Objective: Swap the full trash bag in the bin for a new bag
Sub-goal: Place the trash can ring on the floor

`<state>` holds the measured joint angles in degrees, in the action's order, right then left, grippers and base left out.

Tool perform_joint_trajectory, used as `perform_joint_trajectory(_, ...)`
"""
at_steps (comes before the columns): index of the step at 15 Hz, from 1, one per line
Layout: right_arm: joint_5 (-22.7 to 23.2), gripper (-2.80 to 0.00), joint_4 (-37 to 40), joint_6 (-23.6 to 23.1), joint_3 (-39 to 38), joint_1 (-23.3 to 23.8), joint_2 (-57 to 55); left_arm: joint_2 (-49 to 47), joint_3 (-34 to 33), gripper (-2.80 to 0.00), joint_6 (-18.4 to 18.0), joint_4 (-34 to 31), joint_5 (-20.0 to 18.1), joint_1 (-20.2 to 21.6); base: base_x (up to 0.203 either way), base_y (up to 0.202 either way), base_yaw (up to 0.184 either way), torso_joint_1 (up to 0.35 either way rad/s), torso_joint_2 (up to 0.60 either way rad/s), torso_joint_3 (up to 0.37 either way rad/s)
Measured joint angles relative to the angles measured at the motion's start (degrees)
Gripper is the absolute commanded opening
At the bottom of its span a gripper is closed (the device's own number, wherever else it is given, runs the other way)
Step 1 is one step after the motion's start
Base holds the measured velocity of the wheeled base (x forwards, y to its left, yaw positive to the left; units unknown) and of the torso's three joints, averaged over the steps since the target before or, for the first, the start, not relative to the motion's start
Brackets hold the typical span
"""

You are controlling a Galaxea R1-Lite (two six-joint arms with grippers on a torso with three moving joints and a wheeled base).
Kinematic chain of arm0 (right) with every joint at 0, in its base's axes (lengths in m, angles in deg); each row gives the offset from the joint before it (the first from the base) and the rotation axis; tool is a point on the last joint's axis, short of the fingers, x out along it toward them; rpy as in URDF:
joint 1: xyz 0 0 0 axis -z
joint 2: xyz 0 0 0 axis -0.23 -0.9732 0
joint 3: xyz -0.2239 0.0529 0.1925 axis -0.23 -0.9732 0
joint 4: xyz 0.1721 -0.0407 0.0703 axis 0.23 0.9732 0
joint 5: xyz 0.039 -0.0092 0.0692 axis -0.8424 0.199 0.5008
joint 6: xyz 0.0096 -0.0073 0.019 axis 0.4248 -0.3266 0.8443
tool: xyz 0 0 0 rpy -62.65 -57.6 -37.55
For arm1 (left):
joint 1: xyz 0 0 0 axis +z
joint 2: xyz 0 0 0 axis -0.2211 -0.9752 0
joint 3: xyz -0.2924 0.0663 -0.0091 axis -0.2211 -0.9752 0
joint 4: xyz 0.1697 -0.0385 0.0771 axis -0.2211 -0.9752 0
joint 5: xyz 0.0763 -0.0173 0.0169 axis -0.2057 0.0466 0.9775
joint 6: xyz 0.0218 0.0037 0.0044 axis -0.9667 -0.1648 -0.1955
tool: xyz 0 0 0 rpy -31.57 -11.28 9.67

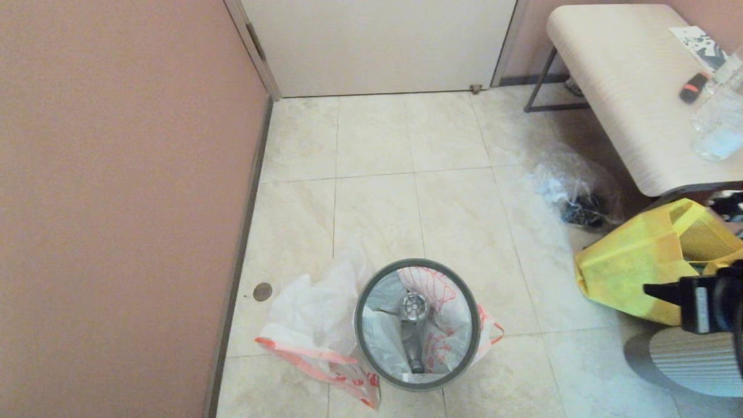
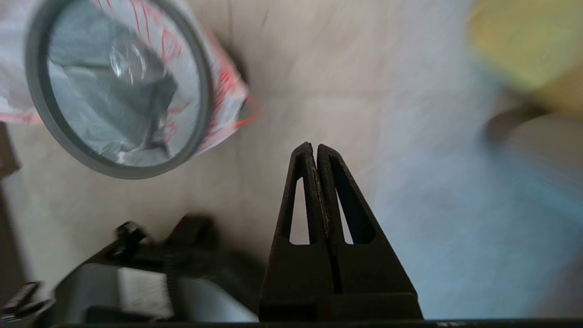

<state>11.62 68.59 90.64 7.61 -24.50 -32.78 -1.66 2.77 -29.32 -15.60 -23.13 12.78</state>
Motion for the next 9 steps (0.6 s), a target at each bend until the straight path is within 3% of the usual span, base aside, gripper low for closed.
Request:
perform_joint_trajectory(4,-6.5,-2.80,-0.2,8.6,9.7,-10.0,-18.6,0.0,0.0,-2.80,0.0,0.0,0.0,0.0,0.000,0.000,0.000,0.000,0.00,0.000)
perform_joint_trajectory(9,-7.5,-2.80,-0.3,11.7,18.8,-14.6,-35.9,0.0,0.0,-2.80,0.0,0.0,0.0,0.0,0.000,0.000,0.000,0.000,0.00,0.000)
